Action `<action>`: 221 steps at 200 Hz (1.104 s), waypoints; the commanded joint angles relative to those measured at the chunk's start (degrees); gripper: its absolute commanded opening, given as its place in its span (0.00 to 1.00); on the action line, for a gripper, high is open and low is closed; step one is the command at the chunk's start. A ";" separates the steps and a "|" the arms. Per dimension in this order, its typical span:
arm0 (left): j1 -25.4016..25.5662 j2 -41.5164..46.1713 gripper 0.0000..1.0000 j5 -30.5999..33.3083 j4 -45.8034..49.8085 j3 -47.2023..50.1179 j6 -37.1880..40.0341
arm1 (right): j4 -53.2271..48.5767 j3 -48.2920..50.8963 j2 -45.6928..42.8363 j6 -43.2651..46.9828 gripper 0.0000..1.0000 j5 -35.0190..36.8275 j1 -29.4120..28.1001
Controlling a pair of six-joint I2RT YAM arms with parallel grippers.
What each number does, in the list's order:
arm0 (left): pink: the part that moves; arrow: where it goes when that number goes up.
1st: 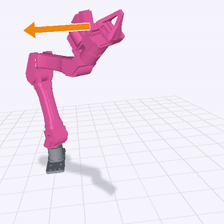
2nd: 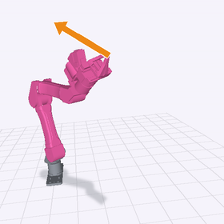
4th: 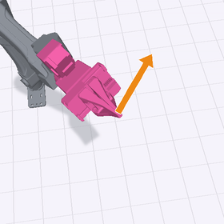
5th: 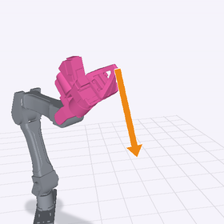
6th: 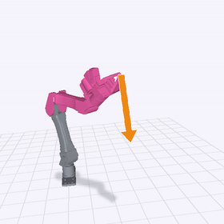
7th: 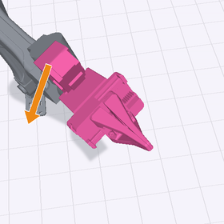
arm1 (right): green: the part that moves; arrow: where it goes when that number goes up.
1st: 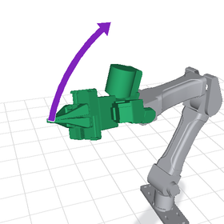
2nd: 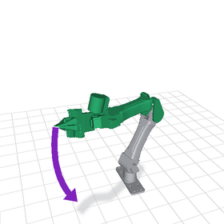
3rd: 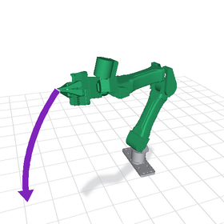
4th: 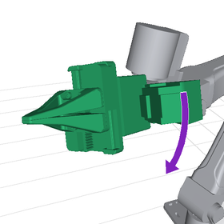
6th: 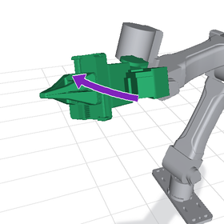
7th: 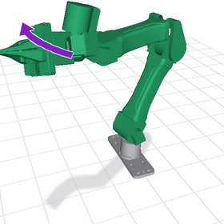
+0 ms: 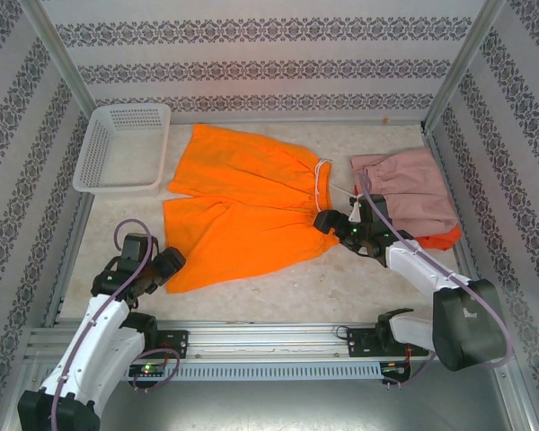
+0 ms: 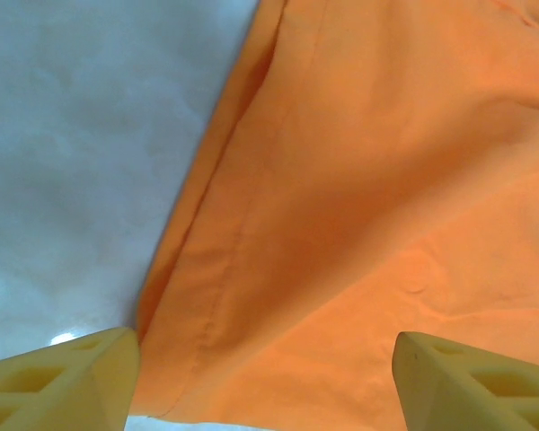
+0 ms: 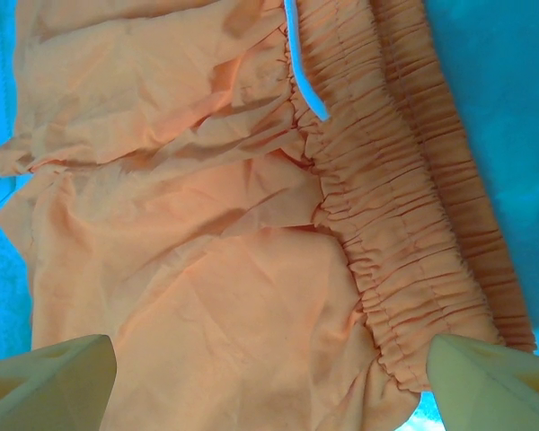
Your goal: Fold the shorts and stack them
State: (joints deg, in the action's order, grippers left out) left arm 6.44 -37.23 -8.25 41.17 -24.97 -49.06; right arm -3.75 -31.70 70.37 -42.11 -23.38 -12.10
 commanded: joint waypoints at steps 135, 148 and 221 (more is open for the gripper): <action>9.56 -7.72 0.56 6.60 4.18 3.02 -8.76 | 2.17 0.90 3.52 0.01 0.90 -0.44 1.55; 9.85 -9.36 0.53 6.55 2.38 2.93 -8.63 | 1.99 0.85 4.15 0.09 0.89 -0.12 1.57; 10.06 -12.42 0.21 6.75 -3.28 1.00 -5.81 | -2.67 -0.35 7.24 1.49 0.83 8.00 1.55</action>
State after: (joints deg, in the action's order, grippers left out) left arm 15.81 -49.04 -2.11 41.50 -22.52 -55.75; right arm -3.20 -31.86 76.99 -41.65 -21.12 -10.98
